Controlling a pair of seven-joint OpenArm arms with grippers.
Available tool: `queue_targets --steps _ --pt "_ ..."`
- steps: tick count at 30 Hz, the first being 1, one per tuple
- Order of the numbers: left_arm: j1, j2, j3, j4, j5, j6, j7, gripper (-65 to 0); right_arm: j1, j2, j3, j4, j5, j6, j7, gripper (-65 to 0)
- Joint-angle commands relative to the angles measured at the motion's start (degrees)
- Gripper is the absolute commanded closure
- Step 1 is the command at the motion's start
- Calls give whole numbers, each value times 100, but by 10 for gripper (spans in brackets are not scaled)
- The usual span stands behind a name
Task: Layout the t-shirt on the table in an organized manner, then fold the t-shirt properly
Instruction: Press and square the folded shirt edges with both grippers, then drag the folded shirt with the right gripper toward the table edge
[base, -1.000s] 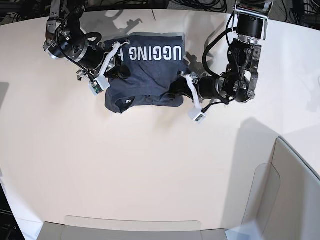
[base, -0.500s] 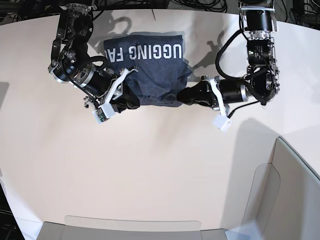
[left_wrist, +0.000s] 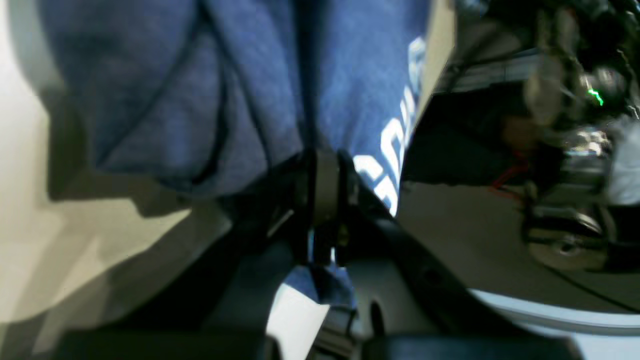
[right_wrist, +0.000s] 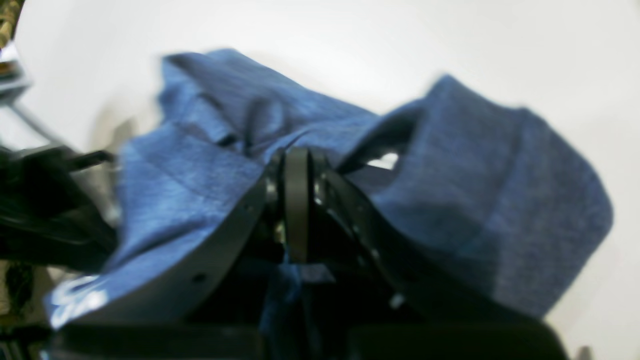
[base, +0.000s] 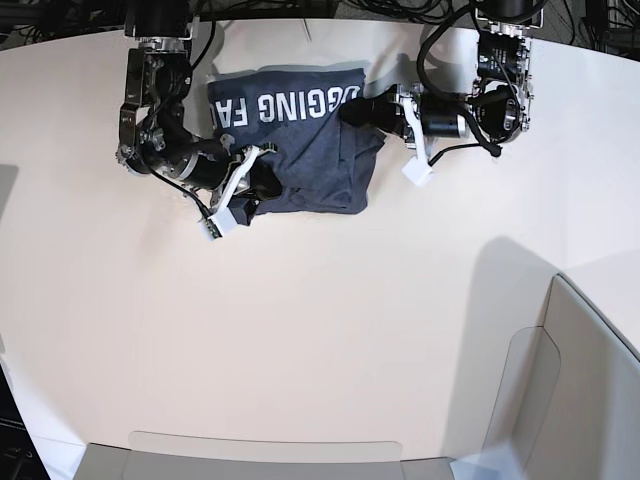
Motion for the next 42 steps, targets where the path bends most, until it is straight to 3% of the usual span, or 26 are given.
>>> queue_targets --steps 1,6,14,16,20,23,25,27,30,34,42 --pt "-49 -127 -12 -40 130 44 -16 0 180 78 18 -55 59 -13 96 0" --pt "83 -356 -73 -14 613 44 -73 0 399 78 27 -345 50 -13 96 0" --pt "180 -681 -73 39 622 44 -267 0 470 78 0 6 59 -31 78 0" --pt "171 -716 -73 39 622 44 -267 0 452 78 -9 305 50 -277 52 0" --pt "154 -734 -205 48 622 44 -267 0 399 166 -26 1184 6 -1209 43 0" --pt "154 -804 -522 347 622 44 -267 0 399 254 -202 1861 -407 -1666 52 0" --pt "180 -830 -794 725 631 44 -249 0 399 254 -281 2195 -891 -1798 70 0" --pt "189 -901 -1049 1068 631 44 -231 0 364 228 -290 2310 -1111 -1763 61 0" --pt "321 -989 -1550 1577 631 44 -258 0 267 166 -571 2336 -891 -1648 78 0" --pt "417 -1033 -2386 2140 684 52 -258 0 65 -141 -1143 2327 -847 -1639 78 0" --pt "734 -1006 -3493 2949 2609 52 -407 0 -620 -194 -1635 2345 -838 -1666 87 0"
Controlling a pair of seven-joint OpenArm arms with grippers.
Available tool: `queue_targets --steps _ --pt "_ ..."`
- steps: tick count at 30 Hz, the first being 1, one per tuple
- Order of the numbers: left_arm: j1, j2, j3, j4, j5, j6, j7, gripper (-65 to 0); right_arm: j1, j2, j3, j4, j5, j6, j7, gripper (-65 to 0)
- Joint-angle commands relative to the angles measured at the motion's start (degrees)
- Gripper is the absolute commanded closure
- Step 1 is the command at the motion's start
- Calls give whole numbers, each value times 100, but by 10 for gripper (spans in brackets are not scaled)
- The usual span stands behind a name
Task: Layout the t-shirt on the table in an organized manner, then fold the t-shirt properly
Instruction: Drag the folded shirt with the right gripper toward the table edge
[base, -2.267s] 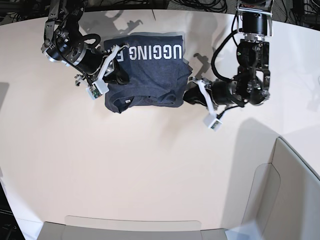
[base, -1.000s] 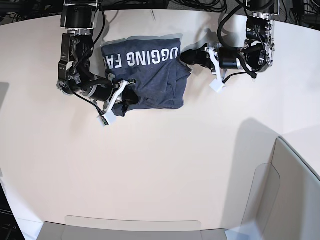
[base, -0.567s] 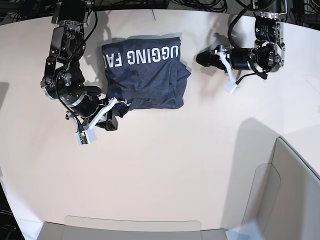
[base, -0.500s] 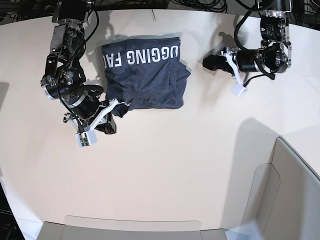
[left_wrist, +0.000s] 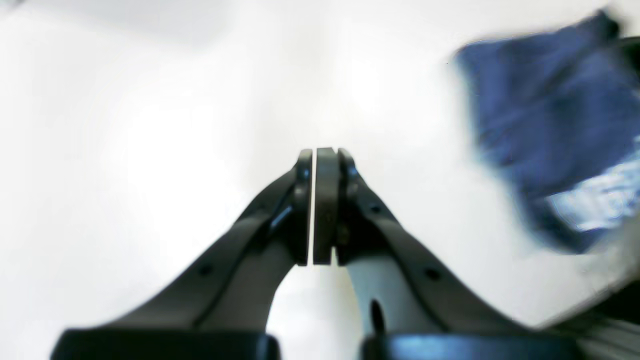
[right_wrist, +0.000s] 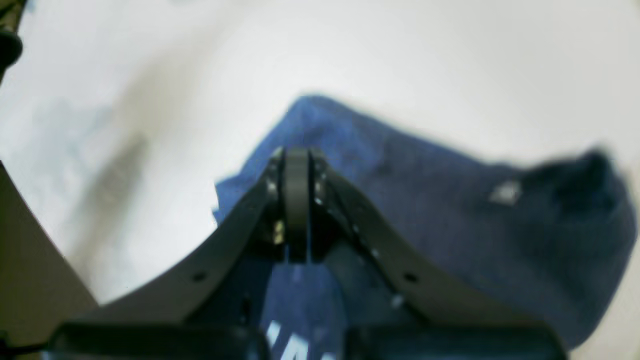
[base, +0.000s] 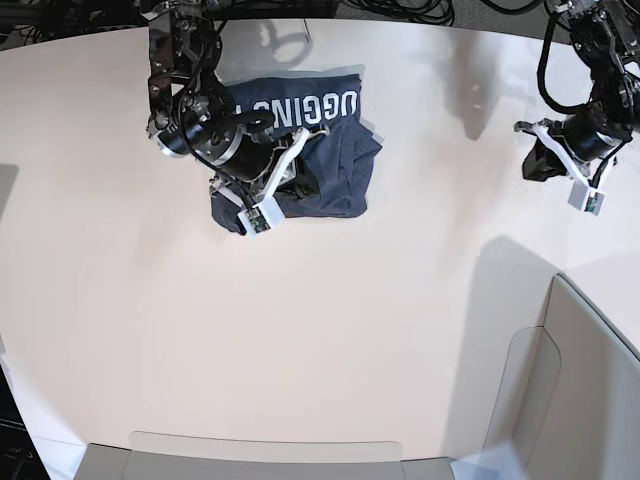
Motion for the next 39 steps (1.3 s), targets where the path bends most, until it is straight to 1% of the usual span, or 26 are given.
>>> queue_targets --steps 1,2,3,5,6,8,10,13,15,17,20,22,25,27,29,31,32,34,36,39 --pt "48 -97 -73 112 59 -15 -301 0 -44 -30 -2 175 93 4 129 0" --pt "198 -97 -82 121 244 -15 -468 0 -167 -4 -2 236 84 -40 129 0" --pt "365 -97 -73 130 402 -15 -670 0 -299 40 -2 324 23 -163 129 0" --pt "611 -97 -29 130 578 -15 -969 0 -440 31 -37 403 -153 -427 129 0" --pt "707 -97 -20 130 613 -15 -1074 0 -475 23 -37 403 -259 -497 129 0" --pt "892 -88 59 103 604 -15 -1215 0 -536 14 -37 263 -610 -523 138 0" --pt "971 -88 121 86 604 -15 -1233 0 -545 14 -29 17 -1006 -523 164 0" --pt "1015 -53 138 86 604 -15 -1242 0 -580 75 -29 -247 -1621 -523 472 0" --pt "1015 -9 138 86 604 -15 -1242 0 -598 225 -29 -388 -1947 -523 586 0" --pt "1006 -9 138 94 604 -15 -1233 0 -589 365 -2 -476 -2175 -523 577 0" --pt "1006 -9 138 94 604 -15 -1233 0 -598 814 -2 -493 -2377 -523 577 0" --pt "1015 -9 138 94 604 -15 -1233 0 -624 1253 -2 -493 -2386 -523 577 0" --pt "1024 -9 138 94 604 -15 -1224 0 -677 2027 42 -502 -2386 -523 568 0" --pt "1024 0 138 94 596 -15 -1215 0 -712 2484 279 -511 -2386 -515 568 0" --pt "1024 26 138 94 578 -15 -1215 0 -774 2862 534 -599 -2386 -515 568 0" --pt "1024 158 147 94 604 -15 -1206 0 -774 3231 754 -783 -2386 -480 612 0" --pt "1024 193 147 94 604 -15 -1198 0 -739 3416 850 -933 -2386 -356 612 0" --pt "1024 246 235 86 604 -15 -1198 0 -659 3680 1044 -1179 -2386 -49 639 0" --pt "1024 272 384 86 604 -15 -1198 0 -589 3908 1193 -1496 -2395 285 867 0" --pt "1033 351 578 77 613 -15 -1198 0 -431 4278 1185 -2005 -2483 505 1157 0"
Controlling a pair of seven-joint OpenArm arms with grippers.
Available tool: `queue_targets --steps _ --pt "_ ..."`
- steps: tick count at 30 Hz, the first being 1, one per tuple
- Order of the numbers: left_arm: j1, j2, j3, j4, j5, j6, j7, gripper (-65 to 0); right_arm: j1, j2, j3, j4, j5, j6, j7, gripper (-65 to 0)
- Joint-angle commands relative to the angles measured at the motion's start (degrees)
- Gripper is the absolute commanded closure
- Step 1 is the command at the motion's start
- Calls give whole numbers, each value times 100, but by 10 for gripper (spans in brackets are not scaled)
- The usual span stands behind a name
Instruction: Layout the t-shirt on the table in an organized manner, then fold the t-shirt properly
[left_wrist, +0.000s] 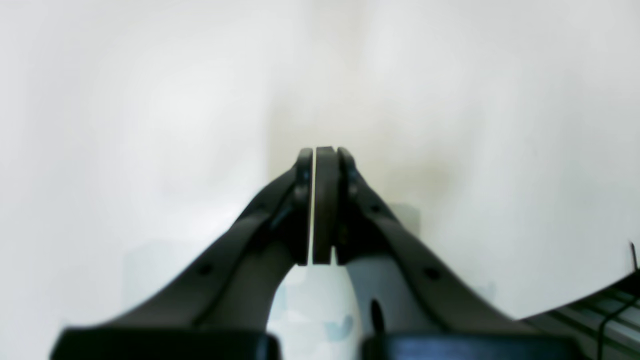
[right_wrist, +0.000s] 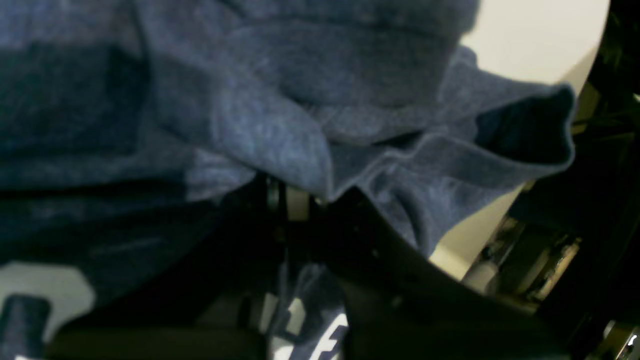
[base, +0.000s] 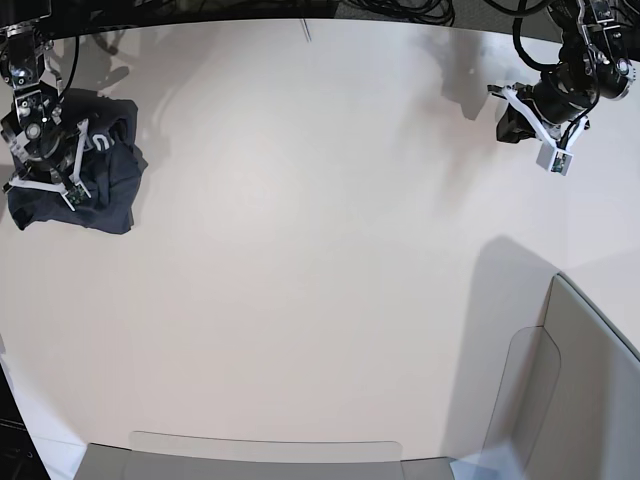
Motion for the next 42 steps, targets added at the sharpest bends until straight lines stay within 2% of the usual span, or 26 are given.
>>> queue_targets --steps 1,6,8,14,26,31,34,38,39,42 --pt "47 13 5 77 -51 -15 -111 0 114 215 4 -124 -184 73 -55 0" --pt "135 153 32 77 -51 -15 -111 0 430 478 -743 -546 -1239 204 375 0" --pt "144 206 32 77 -51 -15 -111 0 509 522 -1077 -643 -1459 204 472 0" --pt "285 215 23 77 -51 -15 -138 0 509 549 -1262 -678 -1520 204 551 0" --pt "285 215 23 77 -51 -15 -138 0 518 1164 -1244 -537 -1520 169 560 0" --pt "285 215 23 77 -51 -15 -138 0 694 1322 -1244 -300 -1520 169 516 0" --pt "276 215 32 86 -51 -15 -129 0 843 1331 -1130 -203 -1520 169 507 0" --pt "276 197 14 103 -51 -15 -129 0 808 1261 -233 377 -1485 196 498 0" --pt "267 197 -12 112 -51 -15 -129 0 773 1164 30 641 -1476 196 490 0" --pt "249 180 -30 130 -60 -15 -138 0 659 452 655 1485 -1503 204 208 0"
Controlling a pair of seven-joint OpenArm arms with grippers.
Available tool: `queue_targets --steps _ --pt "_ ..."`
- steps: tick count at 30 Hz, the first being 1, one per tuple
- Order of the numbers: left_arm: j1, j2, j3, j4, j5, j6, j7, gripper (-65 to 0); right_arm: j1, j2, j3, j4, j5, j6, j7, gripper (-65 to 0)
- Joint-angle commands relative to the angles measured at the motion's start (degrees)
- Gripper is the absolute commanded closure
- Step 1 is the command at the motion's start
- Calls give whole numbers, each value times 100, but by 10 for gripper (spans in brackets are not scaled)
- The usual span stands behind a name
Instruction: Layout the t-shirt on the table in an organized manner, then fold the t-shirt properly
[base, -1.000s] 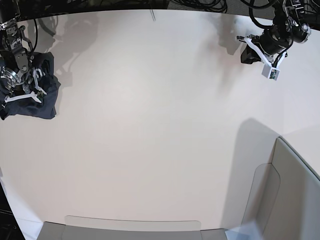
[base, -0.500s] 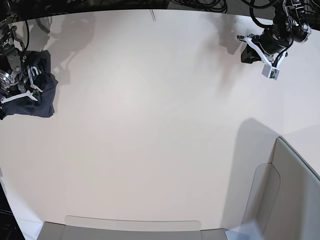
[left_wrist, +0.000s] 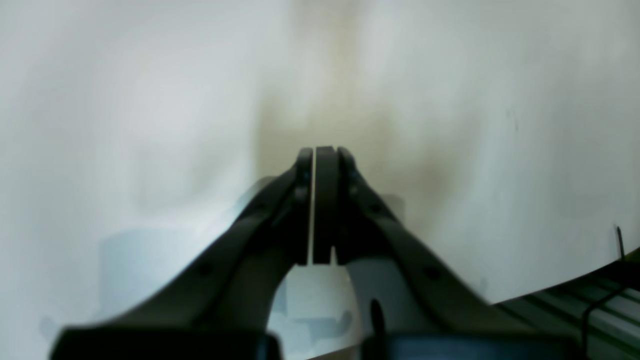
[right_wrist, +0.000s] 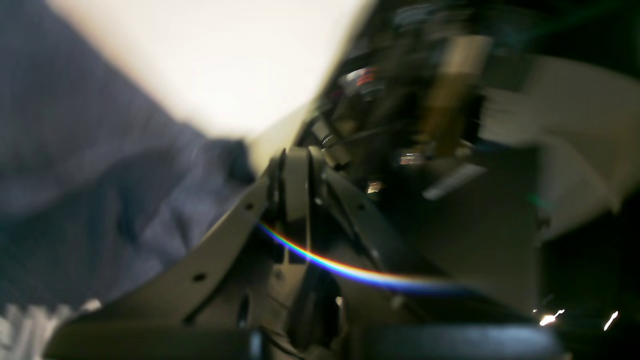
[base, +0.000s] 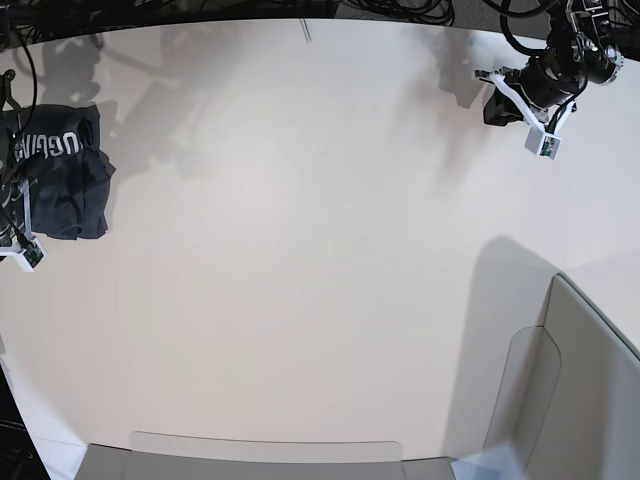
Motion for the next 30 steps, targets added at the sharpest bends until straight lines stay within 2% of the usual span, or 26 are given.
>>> queue_targets --steps 1,5,7,9,13,17,19,25,27,30 --pt "-9 -89 -60 169 -82 -26 -87 0 -25 -209 111 334 7 -1 -39 0" --pt "-17 -282 -69 565 -100 -26 -87 0 -201 -1387 155 1284 -1 -1 -233 0" --pt "0 -282 -148 661 -135 -44 -87 0 -386 -1880 181 1275 -1 -1 -65 0" --pt "9 -300 -412 661 -179 -53 -87 0 -738 -2240 225 1266 16 -1 198 0" --pt "264 -388 -957 661 -592 -61 -43 0 -1529 -2732 155 1275 25 -1 743 0" --pt "721 -529 -1177 661 -1242 -61 -43 0 -2302 -2908 155 1284 34 -1 1350 0" --pt "915 -529 -1230 661 -1462 -61 -43 0 -2707 -2917 155 1284 34 -19 2062 0" --pt "1152 -493 -1239 661 -1480 -61 -70 0 -3964 -2917 172 1275 7 -54 4620 0" --pt "1231 -458 -1282 653 -1480 -61 -96 0 -4307 -2917 172 1266 7 -54 5209 0" --pt "1213 -54 -1678 644 -1480 -61 -131 0 -4676 -2908 164 1257 7 -54 5772 0"
